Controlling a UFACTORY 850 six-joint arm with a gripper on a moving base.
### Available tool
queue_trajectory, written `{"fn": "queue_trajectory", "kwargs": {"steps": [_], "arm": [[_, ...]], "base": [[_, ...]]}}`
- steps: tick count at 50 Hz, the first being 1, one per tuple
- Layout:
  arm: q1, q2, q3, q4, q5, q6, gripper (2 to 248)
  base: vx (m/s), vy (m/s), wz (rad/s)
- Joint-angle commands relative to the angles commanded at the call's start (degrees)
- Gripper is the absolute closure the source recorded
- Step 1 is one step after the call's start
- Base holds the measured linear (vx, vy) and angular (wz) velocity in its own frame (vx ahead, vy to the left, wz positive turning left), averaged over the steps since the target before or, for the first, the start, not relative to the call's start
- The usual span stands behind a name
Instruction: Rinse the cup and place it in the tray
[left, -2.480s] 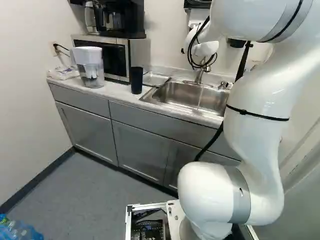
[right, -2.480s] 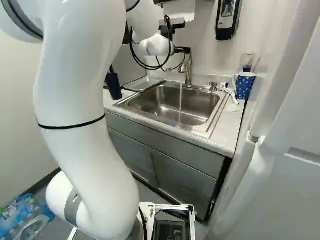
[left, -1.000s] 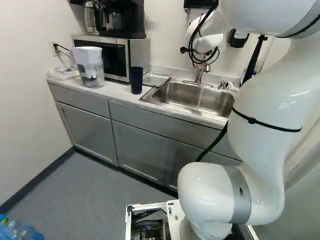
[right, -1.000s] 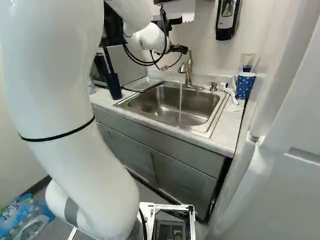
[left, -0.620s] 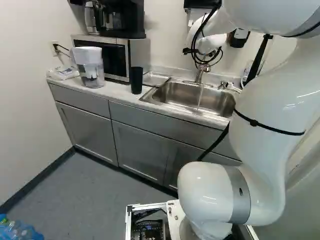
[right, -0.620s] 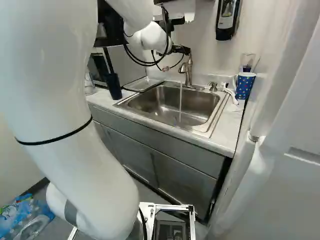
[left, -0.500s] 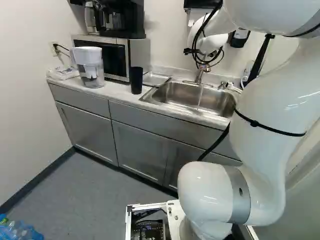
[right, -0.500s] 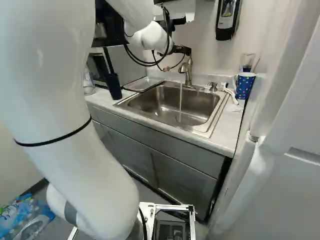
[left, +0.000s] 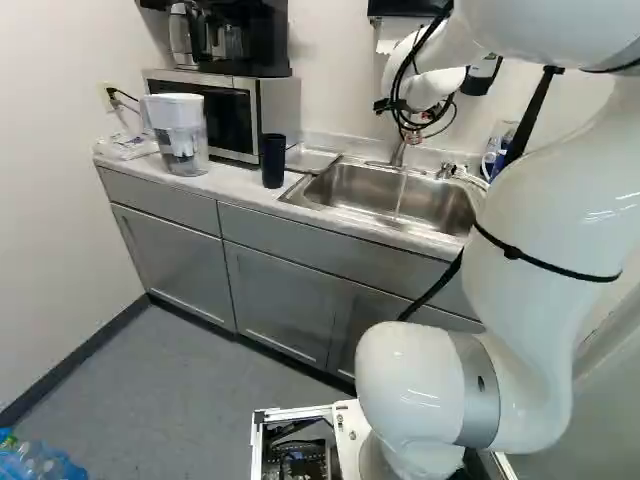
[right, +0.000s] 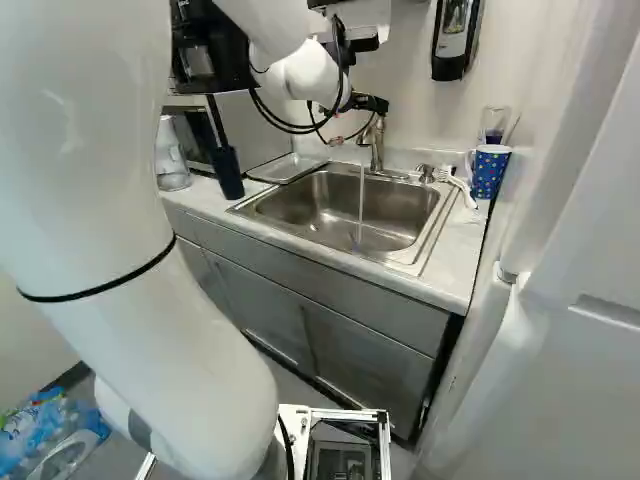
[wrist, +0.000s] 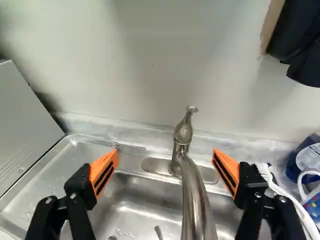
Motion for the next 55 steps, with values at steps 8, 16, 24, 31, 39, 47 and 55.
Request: {"fn": "queue_trajectory", "kwargs": {"steps": [8,16,24,31,39,47,55], "arm": [[-0.4,0.8,0.8,0.0,-1.6,0.0,3],[-0.8,1.6,1.7,0.0,-3.3,0.0,3],[-1.1,2.6,2.6,0.0,-5.0,0.0,3],[-1.4,3.4,3.5,0.0,-6.5,0.0,3],[-1.8,4.4,4.5,0.0,-8.2,0.0,3],[-2.2,5.4,5.5,0.0,-10.0,0.0,3],[-2.4,6.6,6.6,0.0,-11.7,0.0,3]], "base": [[0.0,0.0,0.0],[0.0,0.0,0.0],[0.0,0.0,0.0],[0.0,0.0,0.0],[0.0,0.0,0.0],[0.0,0.0,0.0],[0.0,0.0,0.0]]}}
